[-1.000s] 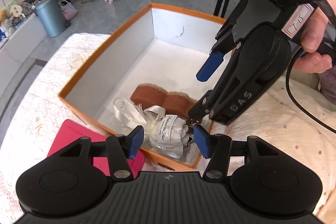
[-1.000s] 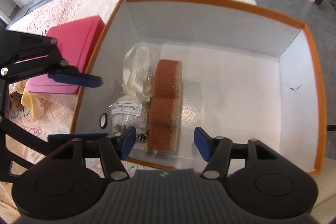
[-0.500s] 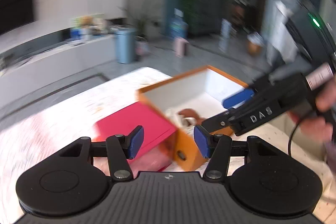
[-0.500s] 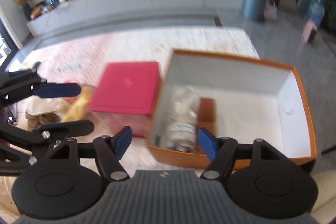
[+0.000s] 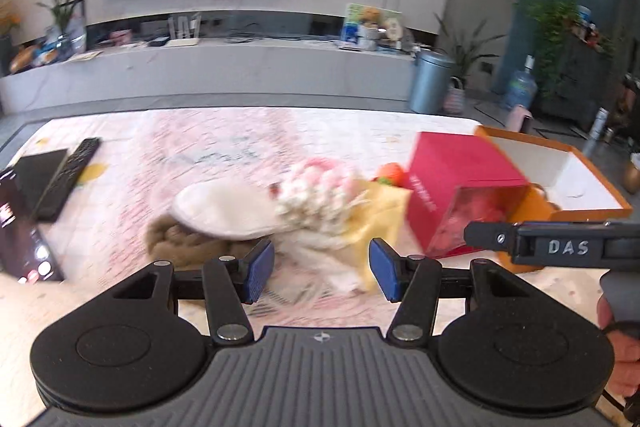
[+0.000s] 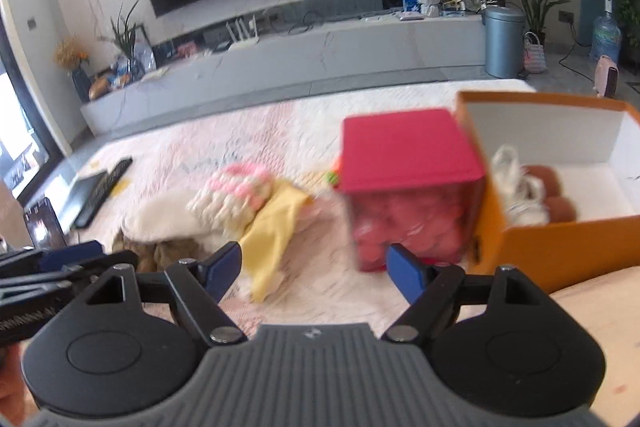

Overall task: Organize soft objects
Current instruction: 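Move both tools back over the remaining soft items on the bed, then grasp the cream round pad with the left tool while the right tool grasps the crocheted piece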

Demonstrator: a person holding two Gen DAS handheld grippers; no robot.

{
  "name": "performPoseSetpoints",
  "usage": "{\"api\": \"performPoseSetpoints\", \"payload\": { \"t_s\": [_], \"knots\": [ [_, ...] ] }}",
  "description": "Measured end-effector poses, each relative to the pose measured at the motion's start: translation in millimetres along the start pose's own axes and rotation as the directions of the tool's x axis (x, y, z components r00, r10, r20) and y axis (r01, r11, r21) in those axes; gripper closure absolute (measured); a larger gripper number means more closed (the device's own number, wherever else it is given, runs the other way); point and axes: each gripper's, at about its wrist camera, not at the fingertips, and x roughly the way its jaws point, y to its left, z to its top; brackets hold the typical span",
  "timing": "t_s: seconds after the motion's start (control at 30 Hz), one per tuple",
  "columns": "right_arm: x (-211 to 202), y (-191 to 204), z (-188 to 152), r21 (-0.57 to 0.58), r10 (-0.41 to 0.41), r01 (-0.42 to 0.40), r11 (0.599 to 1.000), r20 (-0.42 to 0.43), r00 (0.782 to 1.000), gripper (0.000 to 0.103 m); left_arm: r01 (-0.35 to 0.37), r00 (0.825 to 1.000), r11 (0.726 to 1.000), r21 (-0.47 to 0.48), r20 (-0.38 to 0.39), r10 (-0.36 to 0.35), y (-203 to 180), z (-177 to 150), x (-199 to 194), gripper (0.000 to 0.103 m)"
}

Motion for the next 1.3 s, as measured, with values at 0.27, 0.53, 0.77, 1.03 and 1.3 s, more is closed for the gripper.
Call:
{"api": "performPoseSetpoints", "payload": {
  "t_s": [0.27,0.53,0.77,1.03,1.3],
  "knots": [
    [41,39,-12,-0.103,0.001,-0.006,0.995,-0.045,0.999,0.026,-0.064,0.998,0.997,-0.043,-0.006,0.064,43,-22,5,0.038],
    [78,53,-5,-0.169,-0.018,0.006,0.986,-0.069,0.997,0.029,-0.077,0.996,0.996,0.04,-0.034,0.078,52,-12,36,0.038],
    [92,69,14,-0.252,0.005,-0.016,0.968,-0.045,0.999,0.029,-0.076,0.995,0.997,-0.015,-0.071,0.074,73,9,55,0.037],
    [130,86,42,-0.307,0.041,-0.059,0.95,-0.063,0.997,0.028,-0.093,0.989,0.987,-0.13,-0.127,0.076,99,22,83,0.032],
    [161,85,36,-0.283,0.062,-0.097,0.954,-0.131,0.99,0.034,-0.101,0.986,0.986,-0.134,-0.145,0.081,96,20,100,0.035]
  ]
}}
